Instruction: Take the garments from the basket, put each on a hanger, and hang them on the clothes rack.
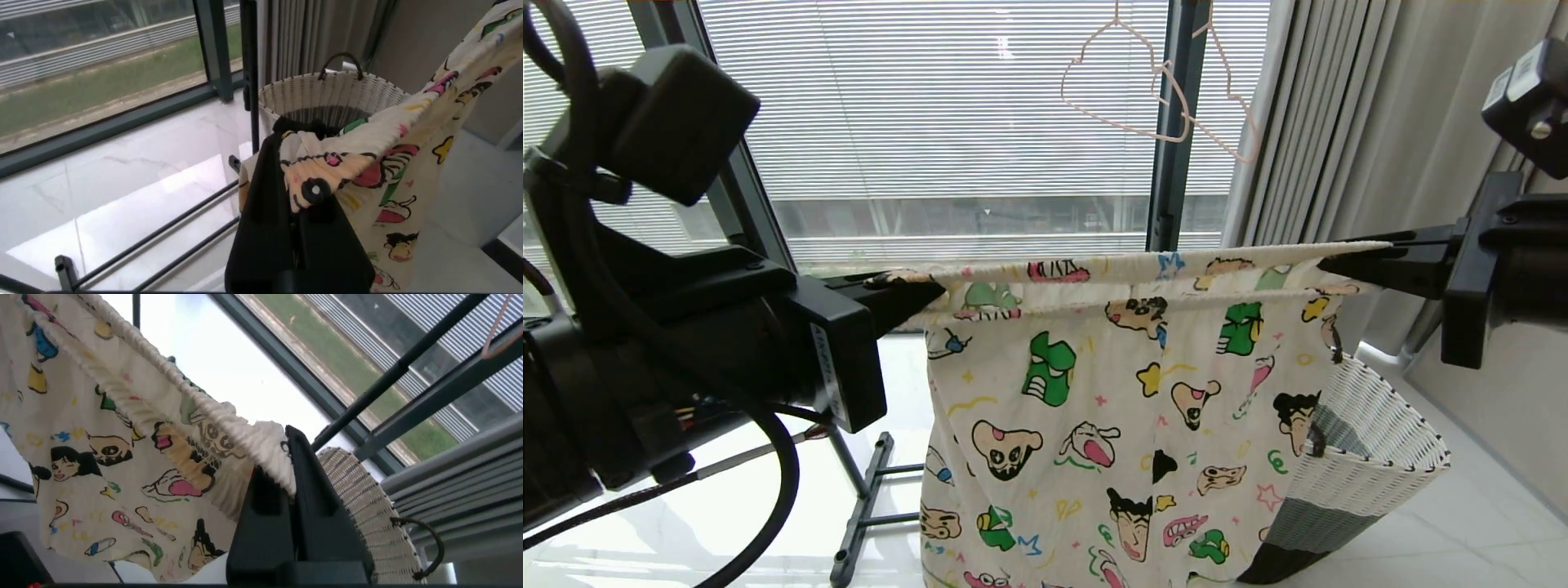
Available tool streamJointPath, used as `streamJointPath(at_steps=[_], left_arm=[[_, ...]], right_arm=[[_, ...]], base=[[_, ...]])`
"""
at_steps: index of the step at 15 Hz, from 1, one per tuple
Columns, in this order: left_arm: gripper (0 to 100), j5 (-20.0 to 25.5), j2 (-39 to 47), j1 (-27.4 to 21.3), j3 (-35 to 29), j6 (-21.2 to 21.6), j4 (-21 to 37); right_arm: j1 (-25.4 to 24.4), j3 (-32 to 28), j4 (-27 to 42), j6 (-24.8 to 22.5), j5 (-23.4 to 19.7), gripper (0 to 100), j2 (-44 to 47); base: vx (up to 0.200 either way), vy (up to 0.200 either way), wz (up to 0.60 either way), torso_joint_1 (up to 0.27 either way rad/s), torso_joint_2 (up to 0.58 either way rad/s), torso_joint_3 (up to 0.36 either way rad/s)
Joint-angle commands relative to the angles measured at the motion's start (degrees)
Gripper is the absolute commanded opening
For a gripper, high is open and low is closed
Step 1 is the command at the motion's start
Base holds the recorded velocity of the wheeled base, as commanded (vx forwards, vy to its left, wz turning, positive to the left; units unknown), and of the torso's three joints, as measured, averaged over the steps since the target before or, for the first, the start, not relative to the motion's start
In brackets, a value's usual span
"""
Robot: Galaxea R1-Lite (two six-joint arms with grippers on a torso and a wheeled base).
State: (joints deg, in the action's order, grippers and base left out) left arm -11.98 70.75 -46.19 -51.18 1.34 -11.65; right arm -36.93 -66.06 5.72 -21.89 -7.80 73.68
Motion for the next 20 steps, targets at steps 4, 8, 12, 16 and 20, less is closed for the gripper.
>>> streamJointPath(at_steps=[4,8,12,16,20], left_arm=[[0,0.21,0.26,-1.80,-1.03,0.15,-0.21],[0,1.88,9.93,-3.82,-5.25,1.47,-8.56],[0,3.46,14.50,-5.05,-10.87,1.38,-8.91],[0,2.23,10.28,-4.96,-8.24,-5.30,-8.65],[0,-0.23,2.20,-5.14,-2.61,-13.03,3.57]], right_arm=[[-2.01,-0.12,2.63,-0.08,-0.11,0,-2.84],[-10.89,7.79,9.93,0.01,-0.02,0,-13.21],[-17.92,8.40,12.04,0.01,4.90,0,-13.91],[-13.96,8.05,9.93,1.59,5.43,0,-11.89],[-10.27,0.67,2.72,2.73,5.17,0,-2.58]], base=[[0.000,0.000,0.00,0.000,0.00,0.000],[0.000,0.000,0.00,0.000,0.00,0.000],[0.000,0.000,0.00,0.000,0.00,0.000],[0.000,0.000,0.00,0.000,0.00,0.000],[0.000,0.000,0.00,0.000,0.00,0.000]])
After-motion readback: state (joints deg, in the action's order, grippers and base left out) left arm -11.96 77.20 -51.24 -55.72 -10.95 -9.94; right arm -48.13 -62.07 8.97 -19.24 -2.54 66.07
